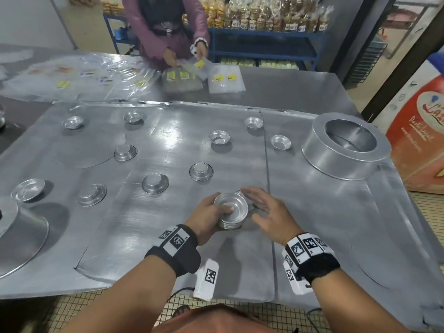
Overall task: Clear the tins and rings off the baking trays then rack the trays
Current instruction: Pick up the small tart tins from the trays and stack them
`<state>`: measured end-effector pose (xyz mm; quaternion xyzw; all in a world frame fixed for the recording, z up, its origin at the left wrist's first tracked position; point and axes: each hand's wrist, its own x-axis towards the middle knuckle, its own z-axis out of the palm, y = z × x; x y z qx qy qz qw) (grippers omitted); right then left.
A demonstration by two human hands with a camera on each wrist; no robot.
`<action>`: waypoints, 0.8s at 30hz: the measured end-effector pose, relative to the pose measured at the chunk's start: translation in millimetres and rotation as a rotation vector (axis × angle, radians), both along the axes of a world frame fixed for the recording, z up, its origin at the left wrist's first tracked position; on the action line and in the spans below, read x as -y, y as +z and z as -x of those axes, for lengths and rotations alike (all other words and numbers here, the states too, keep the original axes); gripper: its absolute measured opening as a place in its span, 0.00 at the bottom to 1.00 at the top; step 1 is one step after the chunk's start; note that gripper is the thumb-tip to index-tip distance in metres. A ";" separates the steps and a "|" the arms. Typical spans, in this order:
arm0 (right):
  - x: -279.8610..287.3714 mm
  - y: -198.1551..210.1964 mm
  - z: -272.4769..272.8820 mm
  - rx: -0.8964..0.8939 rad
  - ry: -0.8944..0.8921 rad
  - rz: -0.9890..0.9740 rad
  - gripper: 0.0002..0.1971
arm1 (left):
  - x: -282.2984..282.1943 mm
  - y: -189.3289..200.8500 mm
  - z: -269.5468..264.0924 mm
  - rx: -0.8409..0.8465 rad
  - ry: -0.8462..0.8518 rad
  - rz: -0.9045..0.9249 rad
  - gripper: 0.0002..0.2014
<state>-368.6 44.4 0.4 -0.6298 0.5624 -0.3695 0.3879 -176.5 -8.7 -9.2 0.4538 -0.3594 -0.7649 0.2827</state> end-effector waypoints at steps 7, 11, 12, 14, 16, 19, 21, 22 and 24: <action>40.8 -19.0 -3.0 -0.541 -0.127 -0.084 0.24 | -2.0 6.4 -20.5 0.058 0.060 0.008 0.24; 53.2 -37.1 -1.7 -0.650 -0.113 -0.137 0.26 | -3.1 8.9 -28.0 0.096 0.079 0.013 0.24; 54.9 -39.0 -2.3 -0.670 -0.125 -0.135 0.25 | -3.3 9.0 -30.3 0.101 0.083 0.013 0.24; 56.9 -40.0 -4.0 -0.666 -0.160 -0.117 0.25 | -3.1 9.6 -34.3 0.110 0.087 0.011 0.25; 58.1 -39.9 -5.9 -0.643 -0.199 -0.094 0.24 | -2.9 10.3 -37.1 0.118 0.100 0.010 0.26; 57.3 -35.5 -8.3 -0.652 -0.239 -0.065 0.23 | -3.6 12.6 -39.6 0.128 0.106 0.006 0.27; 54.9 -28.3 -10.5 -0.599 -0.279 -0.057 0.26 | -3.6 12.9 -40.5 0.134 0.108 0.004 0.22; 53.9 -24.6 -11.8 -0.547 -0.306 -0.056 0.27 | -3.1 12.4 -40.8 0.131 0.111 -0.004 0.21; 52.0 -16.6 -16.0 -0.420 -0.359 -0.044 0.30 | -1.7 12.1 -40.9 0.115 0.113 -0.031 0.23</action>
